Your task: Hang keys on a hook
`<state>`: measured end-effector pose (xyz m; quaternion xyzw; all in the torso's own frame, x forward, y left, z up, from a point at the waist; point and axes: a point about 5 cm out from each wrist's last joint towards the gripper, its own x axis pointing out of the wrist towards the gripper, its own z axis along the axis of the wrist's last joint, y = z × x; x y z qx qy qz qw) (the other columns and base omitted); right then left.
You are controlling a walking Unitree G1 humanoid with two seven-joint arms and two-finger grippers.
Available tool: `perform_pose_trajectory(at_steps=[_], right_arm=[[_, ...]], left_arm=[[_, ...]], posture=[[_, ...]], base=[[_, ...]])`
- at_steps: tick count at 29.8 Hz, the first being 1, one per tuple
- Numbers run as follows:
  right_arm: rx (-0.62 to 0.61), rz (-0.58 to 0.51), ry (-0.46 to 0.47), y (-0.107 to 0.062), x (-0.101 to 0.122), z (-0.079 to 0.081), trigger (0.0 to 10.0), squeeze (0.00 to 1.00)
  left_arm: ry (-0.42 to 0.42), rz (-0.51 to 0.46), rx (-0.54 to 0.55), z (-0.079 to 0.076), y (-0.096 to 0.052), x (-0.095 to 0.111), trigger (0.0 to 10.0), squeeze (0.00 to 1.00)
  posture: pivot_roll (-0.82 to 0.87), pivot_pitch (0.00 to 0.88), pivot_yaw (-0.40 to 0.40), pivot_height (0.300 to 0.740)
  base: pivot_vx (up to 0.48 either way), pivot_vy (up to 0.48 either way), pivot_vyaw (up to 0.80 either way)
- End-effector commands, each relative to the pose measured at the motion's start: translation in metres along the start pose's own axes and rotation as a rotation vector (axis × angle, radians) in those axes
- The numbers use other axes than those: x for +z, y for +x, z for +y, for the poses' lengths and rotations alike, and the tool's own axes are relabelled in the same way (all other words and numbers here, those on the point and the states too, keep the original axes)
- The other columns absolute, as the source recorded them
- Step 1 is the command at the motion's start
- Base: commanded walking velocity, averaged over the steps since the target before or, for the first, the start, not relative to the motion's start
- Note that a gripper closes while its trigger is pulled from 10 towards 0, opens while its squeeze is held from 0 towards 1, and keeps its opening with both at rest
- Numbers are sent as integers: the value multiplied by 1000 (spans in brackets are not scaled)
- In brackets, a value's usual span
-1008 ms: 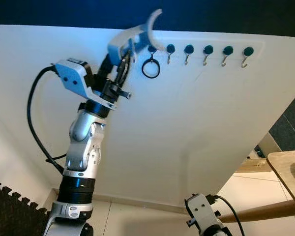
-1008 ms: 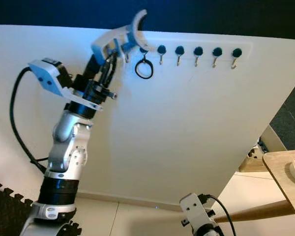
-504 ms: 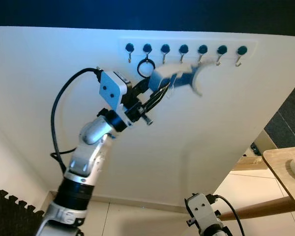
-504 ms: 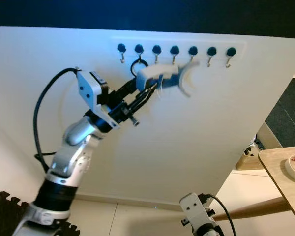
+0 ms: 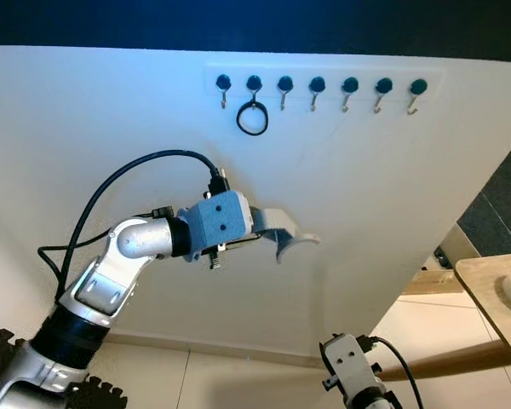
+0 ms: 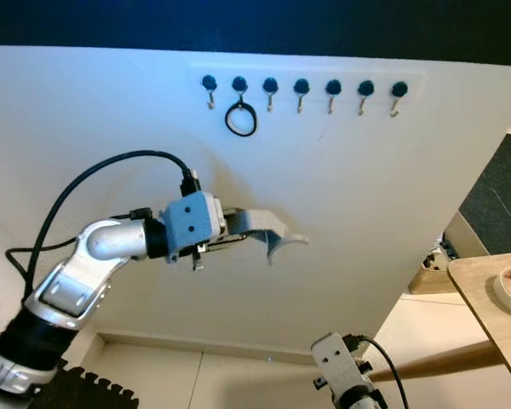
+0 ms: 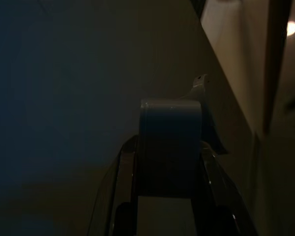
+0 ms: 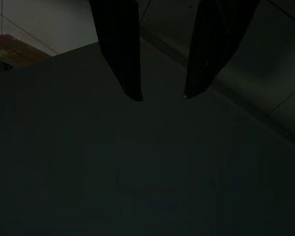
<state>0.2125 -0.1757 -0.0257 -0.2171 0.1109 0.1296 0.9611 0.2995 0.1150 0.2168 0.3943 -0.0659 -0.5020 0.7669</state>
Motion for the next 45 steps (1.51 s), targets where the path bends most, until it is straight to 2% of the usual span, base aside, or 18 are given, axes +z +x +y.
perform_pose_trajectory(at_steps=[1,3,10,13,14,16,20,21,30,35,36,38,41,45], right_arm=[[9,16,5,-2,-3,3,10000,0],[9,17,5,-3,-4,3,10000,0],[8,21,5,-4,-5,3,10000,0],[9,23,5,-4,-5,3,10000,0],[9,23,5,-4,-5,3,10000,0],[8,23,6,-3,-5,3,10000,0],[8,24,7,-3,-5,4,10000,0],[9,24,8,-3,-5,5,10000,0],[8,19,8,-3,-4,4,10000,0],[10,18,6,-3,-4,4,10000,0],[9,19,6,-3,-4,4,10000,0],[9,19,6,-3,-4,4,10000,0],[5,19,8,-3,-4,3,10000,0],[4,20,9,-3,-4,3,10000,0]], left_arm=[[50,73,-24,-1,-4,-8,10000,0],[111,58,37,8,-7,-6,10000,0],[207,30,73,16,-10,1,10000,0],[282,1,136,28,-15,7,10000,0],[282,1,136,28,-15,7,10000,0],[328,-40,190,36,-18,13,10000,0],[356,-105,239,43,-23,21,10000,0],[390,-164,284,48,-28,28,10000,0],[477,-284,375,63,-43,41,10000,0],[500,-317,372,67,-48,45,10000,0],[535,-310,353,69,-49,42,10000,0],[550,-307,349,70,-50,41,10000,0],[613,-312,387,79,-56,41,10000,0],[625,-323,397,81,-57,41,10000,0]], posture=[[42,75,26,740],[42,76,26,740],[42,76,26,740],[43,78,28,740],[43,78,28,740],[44,78,29,740],[44,79,28,740],[45,80,28,740],[45,81,24,740],[46,81,23,740],[46,82,25,740],[45,82,26,740],[42,82,29,740],[42,81,29,740]], base=[[0,0,0],[0,0,0],[0,0,0],[0,0,0],[0,0,0],[0,0,0],[0,0,0],[0,0,0],[0,0,0],[0,0,0],[0,0,0],[0,0,0],[0,0,0],[0,0,0]])
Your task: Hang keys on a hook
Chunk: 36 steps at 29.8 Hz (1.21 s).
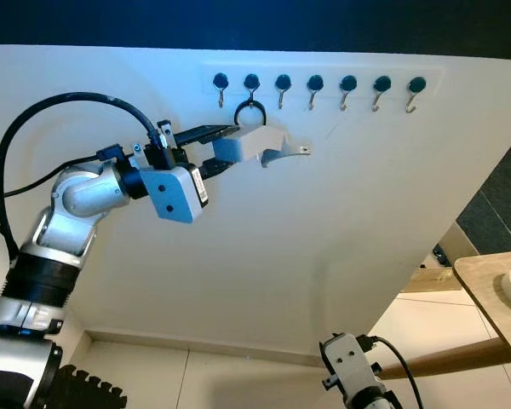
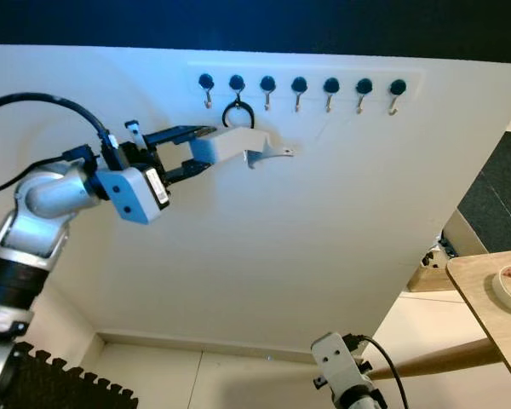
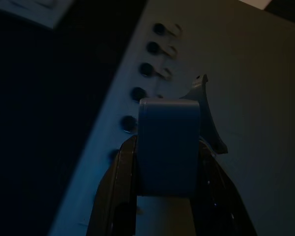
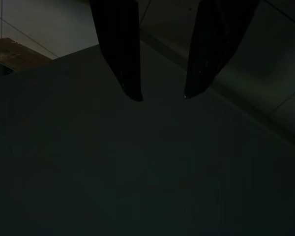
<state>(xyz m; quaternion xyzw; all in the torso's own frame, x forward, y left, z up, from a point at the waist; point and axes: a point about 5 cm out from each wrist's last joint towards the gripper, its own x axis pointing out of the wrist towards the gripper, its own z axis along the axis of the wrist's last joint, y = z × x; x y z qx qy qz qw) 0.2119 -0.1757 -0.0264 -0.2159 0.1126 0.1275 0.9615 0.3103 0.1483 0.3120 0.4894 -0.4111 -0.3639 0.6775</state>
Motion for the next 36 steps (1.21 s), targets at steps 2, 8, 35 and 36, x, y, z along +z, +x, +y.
perform_pose_trajectory(at_steps=[2,8,35,36], right_arm=[[10,8,16,-3,-2,4,10000,0],[84,-145,60,3,21,12,10000,0],[134,-287,66,14,50,15,10000,0],[135,-287,66,14,50,15,10000,0]], left_arm=[[45,19,16,9,-8,-3,10000,0],[40,50,45,12,-16,-12,10000,0],[39,-34,230,32,-19,-12,10000,0],[26,-47,241,32,-17,-10,10000,0]], posture=[[41,81,29,740],[38,82,29,740],[38,73,20,740],[39,74,19,740]], base=[[0,0,0],[0,0,0],[0,0,0],[0,0,0]])
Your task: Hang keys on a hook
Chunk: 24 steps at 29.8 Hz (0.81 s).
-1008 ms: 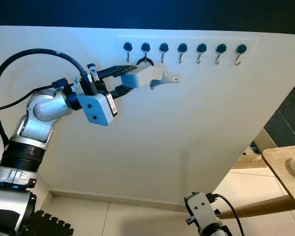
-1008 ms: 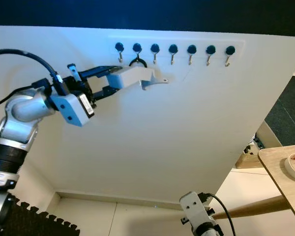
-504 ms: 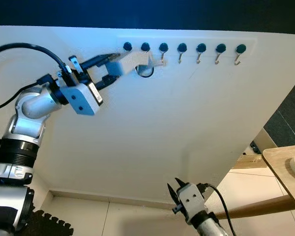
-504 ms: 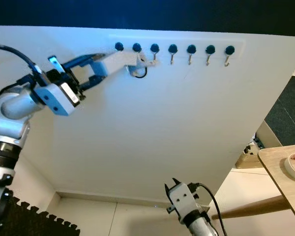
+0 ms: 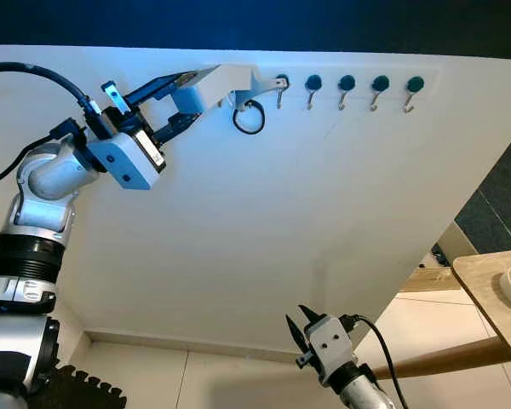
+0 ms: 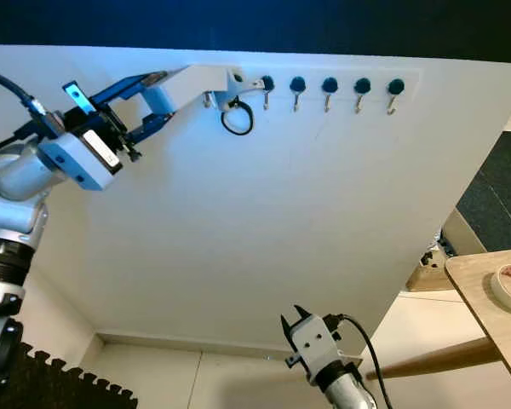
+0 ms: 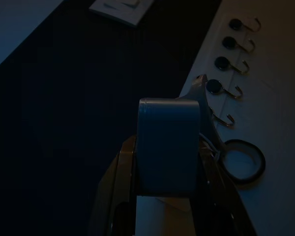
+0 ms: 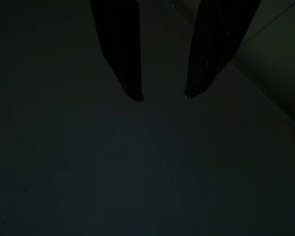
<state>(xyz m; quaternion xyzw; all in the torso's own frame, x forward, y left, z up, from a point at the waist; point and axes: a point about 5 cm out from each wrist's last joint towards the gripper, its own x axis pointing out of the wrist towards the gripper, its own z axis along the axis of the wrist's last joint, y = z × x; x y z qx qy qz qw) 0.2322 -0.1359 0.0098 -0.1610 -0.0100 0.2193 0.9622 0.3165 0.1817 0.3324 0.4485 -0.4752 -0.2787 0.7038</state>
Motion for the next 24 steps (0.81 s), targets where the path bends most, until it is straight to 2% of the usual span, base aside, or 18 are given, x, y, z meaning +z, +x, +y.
perform_pose_trajectory(at_steps=[1,13,24], right_arm=[[-2,3,13,-4,-1,1,10000,0],[3,0,18,-3,0,2,10000,0],[3,-4,21,-3,1,3,10000,0]], left_arm=[[-24,-44,19,1,9,5,10000,0],[-128,-159,92,-12,36,18,10000,0],[-124,-129,76,-19,41,9,10000,0]], posture=[[39,74,19,740],[38,82,20,740],[36,86,27,740]], base=[[0,0,0],[0,0,0],[0,0,0]])
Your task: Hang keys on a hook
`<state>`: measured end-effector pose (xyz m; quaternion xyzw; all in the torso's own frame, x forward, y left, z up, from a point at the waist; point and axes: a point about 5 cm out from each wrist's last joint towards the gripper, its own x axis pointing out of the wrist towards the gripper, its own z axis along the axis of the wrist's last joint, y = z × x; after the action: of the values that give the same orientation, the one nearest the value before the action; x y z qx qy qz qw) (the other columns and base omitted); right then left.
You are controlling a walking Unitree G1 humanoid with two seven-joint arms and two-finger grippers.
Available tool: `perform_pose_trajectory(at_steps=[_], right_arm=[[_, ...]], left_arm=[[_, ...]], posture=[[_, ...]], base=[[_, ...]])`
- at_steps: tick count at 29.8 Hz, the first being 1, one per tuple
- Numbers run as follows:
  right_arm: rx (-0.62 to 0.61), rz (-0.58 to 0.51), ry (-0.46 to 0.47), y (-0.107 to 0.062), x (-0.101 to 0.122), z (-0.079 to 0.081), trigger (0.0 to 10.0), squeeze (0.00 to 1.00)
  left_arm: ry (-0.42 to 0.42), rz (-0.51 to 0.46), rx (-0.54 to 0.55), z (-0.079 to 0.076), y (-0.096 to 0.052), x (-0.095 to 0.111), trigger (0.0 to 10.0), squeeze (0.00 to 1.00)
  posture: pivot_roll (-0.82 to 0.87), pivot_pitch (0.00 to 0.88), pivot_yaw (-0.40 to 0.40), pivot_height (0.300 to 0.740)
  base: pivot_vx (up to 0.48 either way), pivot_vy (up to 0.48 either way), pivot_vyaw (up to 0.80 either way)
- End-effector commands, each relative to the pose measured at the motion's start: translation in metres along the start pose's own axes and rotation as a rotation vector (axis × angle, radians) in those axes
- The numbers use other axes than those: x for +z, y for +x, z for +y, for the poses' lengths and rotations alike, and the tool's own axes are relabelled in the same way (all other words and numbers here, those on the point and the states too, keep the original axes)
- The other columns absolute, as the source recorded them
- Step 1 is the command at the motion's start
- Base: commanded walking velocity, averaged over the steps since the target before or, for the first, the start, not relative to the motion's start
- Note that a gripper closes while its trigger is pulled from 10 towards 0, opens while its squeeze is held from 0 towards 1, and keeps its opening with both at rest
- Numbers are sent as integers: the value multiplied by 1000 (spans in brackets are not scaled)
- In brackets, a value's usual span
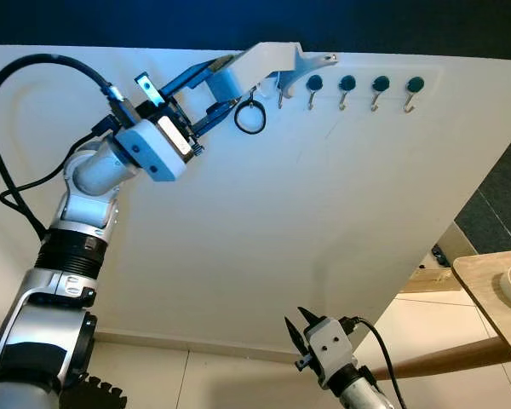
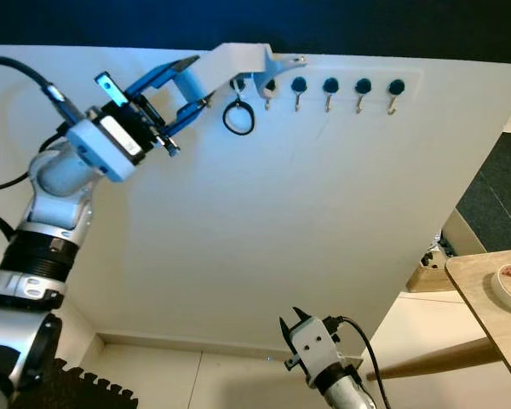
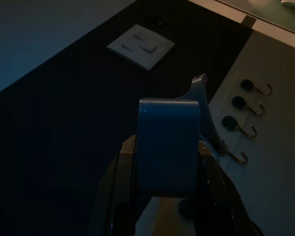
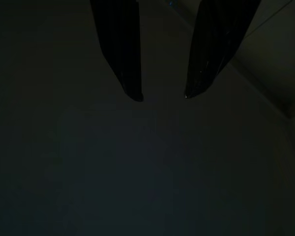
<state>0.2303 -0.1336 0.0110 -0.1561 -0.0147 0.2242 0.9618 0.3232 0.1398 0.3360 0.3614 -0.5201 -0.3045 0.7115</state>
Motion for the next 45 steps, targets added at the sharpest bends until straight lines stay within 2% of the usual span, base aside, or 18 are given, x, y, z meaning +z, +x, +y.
perform_pose_trajectory(at_steps=[1,10,15,23,24,37,41,45], right_arm=[[-5,9,14,-2,-1,1,10000,0],[3,8,14,-2,-1,2,10000,0],[4,7,14,-2,-1,2,10000,0],[5,8,14,-2,0,2,10000,0],[6,8,13,-1,0,2,10000,0],[8,9,9,-3,-1,1,10000,0],[9,9,7,-3,-1,0,10000,0],[13,7,5,-3,-1,0,10000,0]], left_arm=[[4,-1,-15,-4,3,-1,10000,0],[-22,100,-53,-13,-11,-17,10000,0],[-15,127,-57,-13,-15,-20,10000,0],[8,195,-47,-8,-29,-28,10000,0],[25,227,-41,-3,-37,-31,10000,0],[72,313,34,17,-64,-35,10000,0],[62,323,49,18,-70,-35,10000,0],[50,336,38,10,-76,-35,10000,0]], posture=[[36,86,27,740],[38,90,25,740],[38,90,25,740],[38,87,24,740],[38,87,23,740],[36,87,19,740],[36,88,17,740],[36,88,14,740]], base=[[0,0,0],[0,0,0],[0,0,0],[0,0,0],[0,0,0],[0,0,0],[0,0,0],[0,0,0]])
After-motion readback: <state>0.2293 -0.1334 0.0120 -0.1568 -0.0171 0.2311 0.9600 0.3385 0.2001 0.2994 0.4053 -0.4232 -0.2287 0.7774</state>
